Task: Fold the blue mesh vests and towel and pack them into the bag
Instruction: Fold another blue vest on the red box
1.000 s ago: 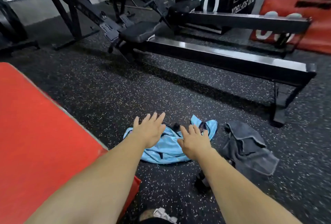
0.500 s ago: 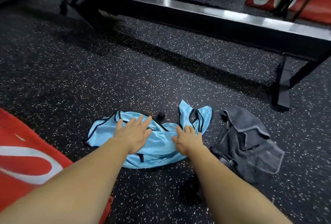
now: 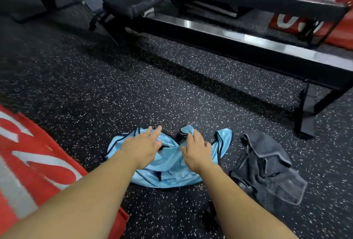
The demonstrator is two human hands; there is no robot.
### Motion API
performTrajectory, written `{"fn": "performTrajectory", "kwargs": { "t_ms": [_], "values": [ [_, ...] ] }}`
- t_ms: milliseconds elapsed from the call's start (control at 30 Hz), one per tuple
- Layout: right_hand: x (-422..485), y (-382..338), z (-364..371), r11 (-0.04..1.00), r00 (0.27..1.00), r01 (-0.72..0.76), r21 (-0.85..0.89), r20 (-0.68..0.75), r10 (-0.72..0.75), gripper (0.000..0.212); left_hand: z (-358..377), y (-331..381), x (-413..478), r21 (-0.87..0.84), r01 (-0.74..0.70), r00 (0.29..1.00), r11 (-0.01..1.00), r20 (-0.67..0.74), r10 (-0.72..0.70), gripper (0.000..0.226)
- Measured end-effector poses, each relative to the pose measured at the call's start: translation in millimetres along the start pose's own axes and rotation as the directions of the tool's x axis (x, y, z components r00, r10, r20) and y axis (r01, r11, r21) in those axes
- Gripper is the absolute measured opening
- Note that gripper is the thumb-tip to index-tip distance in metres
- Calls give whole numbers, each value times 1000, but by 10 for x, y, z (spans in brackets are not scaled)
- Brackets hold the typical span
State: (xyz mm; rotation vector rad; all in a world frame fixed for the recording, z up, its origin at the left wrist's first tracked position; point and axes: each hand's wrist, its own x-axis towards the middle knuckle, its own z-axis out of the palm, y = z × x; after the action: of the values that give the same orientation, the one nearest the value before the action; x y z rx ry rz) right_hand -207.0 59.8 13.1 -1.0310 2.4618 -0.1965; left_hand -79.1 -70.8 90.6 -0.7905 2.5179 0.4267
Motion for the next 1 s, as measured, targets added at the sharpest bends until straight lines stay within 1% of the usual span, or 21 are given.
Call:
{"fn": "performTrajectory", "kwargs": {
  "t_ms": [67, 133, 233, 333, 367, 400, 467, 500, 533, 600, 667, 767, 800, 833, 900, 967, 1000],
  "values": [
    [-214, -196, -192, 998, 997, 65, -1, -27, -65, 56, -186, 5, -225, -57, 27, 999, 998, -34, -29, 56],
    [-455, -407, -399, 989, 985, 146, 18, -94, -144, 55, -361, 1, -467, -153, 56, 996, 987, -67, -67, 56],
    [-851, -748, -784, 958, 939, 282, 53, -220, -265, 53, -636, -2, -882, -295, 67, 983, 953, -142, -113, 54],
    [-1206, -1038, -1291, 913, 885, 386, 131, -333, -326, 49, -891, -50, -1268, -355, 105, 960, 929, -207, -188, 53],
    [-1300, -1120, -1468, 886, 873, 418, 200, -358, -330, 47, -979, -72, -1395, -351, 126, 956, 928, -206, -208, 54],
    [-1383, -1199, -1631, 840, 868, 448, 305, -375, -327, 42, -1058, -90, -1517, -338, 143, 953, 930, -208, -222, 56],
    [-1545, -1332, -1893, 682, 863, 492, 541, -404, -302, 30, -1216, -98, -1777, -311, 154, 943, 938, -236, -233, 58],
    [-1630, -1388, -1998, 609, 866, 495, 620, -411, -286, 26, -1291, -89, -1914, -303, 153, 938, 940, -256, -235, 58],
    [-1721, -1442, -2098, 557, 874, 484, 675, -399, -276, 25, -1353, -83, -2041, -298, 150, 929, 943, -283, -237, 58],
    [-1895, -1544, -2271, 496, 877, 480, 724, -385, -286, 26, -1453, -68, -2279, -296, 133, 908, 946, -346, -236, 57],
    [-2059, -1627, -2410, 462, 867, 499, 733, -407, -288, 24, -1508, -55, -2505, -317, 127, 889, 940, -384, -250, 58],
    [-2291, -1729, -2588, 426, 842, 539, 726, -455, -289, 21, -1535, -20, -2798, -405, 123, 866, 906, -403, -297, 64],
    [-2351, -1755, -2636, 425, 836, 548, 720, -464, -293, 21, -1527, -10, -2867, -443, 119, 864, 889, -396, -313, 63],
    [-2409, -1779, -2678, 425, 830, 558, 713, -472, -298, 22, -1509, -8, -2924, -483, 105, 859, 869, -397, -324, 55],
    [-2500, -1823, -2731, 410, 822, 569, 712, -480, -308, 23, -1456, -10, -3029, -607, 63, 855, 792, -376, -356, 25],
    [-2557, -1865, -2743, 372, 825, 565, 737, -483, -295, 21, -1398, 1, -3116, -764, 23, 876, 645, -296, -381, 16],
    [-2586, -1889, -2742, 357, 831, 555, 751, -477, -288, 19, -1382, 29, -3172, -830, 10, 884, 558, -253, -392, 8]
  ]
}}
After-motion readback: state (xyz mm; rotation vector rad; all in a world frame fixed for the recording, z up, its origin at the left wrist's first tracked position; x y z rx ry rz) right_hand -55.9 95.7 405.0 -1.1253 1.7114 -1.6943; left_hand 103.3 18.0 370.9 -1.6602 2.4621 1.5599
